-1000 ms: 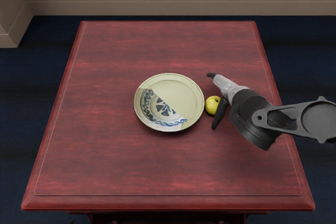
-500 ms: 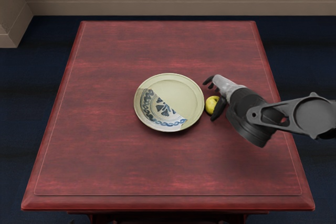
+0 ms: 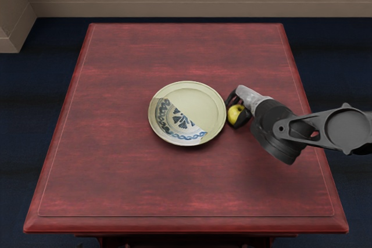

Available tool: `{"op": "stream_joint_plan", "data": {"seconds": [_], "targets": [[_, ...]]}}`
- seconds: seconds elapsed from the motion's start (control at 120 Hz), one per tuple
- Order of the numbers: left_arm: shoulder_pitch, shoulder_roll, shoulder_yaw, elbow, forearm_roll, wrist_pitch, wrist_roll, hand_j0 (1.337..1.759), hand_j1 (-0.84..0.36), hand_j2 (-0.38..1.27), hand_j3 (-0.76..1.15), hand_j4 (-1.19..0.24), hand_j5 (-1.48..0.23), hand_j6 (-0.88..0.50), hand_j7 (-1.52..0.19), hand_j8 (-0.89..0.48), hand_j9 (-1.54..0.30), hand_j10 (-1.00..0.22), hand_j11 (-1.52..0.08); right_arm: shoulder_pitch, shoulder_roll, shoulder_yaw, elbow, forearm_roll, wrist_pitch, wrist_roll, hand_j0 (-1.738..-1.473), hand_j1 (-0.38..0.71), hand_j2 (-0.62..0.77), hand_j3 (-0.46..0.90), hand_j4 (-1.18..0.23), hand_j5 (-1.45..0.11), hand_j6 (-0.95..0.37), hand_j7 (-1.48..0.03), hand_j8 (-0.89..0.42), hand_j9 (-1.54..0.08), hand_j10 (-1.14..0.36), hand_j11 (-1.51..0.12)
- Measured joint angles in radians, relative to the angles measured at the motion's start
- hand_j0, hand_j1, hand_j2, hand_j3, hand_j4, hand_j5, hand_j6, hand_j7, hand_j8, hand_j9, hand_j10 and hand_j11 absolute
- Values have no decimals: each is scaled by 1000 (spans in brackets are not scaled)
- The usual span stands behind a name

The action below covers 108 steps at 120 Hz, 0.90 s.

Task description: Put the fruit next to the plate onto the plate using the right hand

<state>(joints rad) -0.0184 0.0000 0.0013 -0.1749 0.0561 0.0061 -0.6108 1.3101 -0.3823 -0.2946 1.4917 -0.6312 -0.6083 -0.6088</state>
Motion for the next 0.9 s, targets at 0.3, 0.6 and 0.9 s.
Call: {"op": "stream_joint_plan", "data": {"seconds": [0.3,0.6,0.9], "targets": [[0,0,0,0,0,0,0,1658,337,2,0,-11,-13,-11,-13,-11,-13,-11,-13,-6,-27,6,-4,5,0,-3,-1648,222,193,0,-793,-1009,-488,-1037,-399,-1061,-567,-981],[0,0,-1,0,0,0,0,1658,336,2,0,-11,-14,-11,-14,-11,-14,-11,-14,1,-37,41,-6,7,3,-2,-1649,289,258,1,-828,-1157,-406,-1112,-288,-1179,-448,-1163],[0,0,0,0,0,0,0,1658,336,2,0,-11,-14,-11,-14,-11,-14,-11,-14,58,-50,129,-29,4,4,-3,-1649,318,317,2,-829,-1210,-383,-1129,-253,-1225,-417,-1208]]}}
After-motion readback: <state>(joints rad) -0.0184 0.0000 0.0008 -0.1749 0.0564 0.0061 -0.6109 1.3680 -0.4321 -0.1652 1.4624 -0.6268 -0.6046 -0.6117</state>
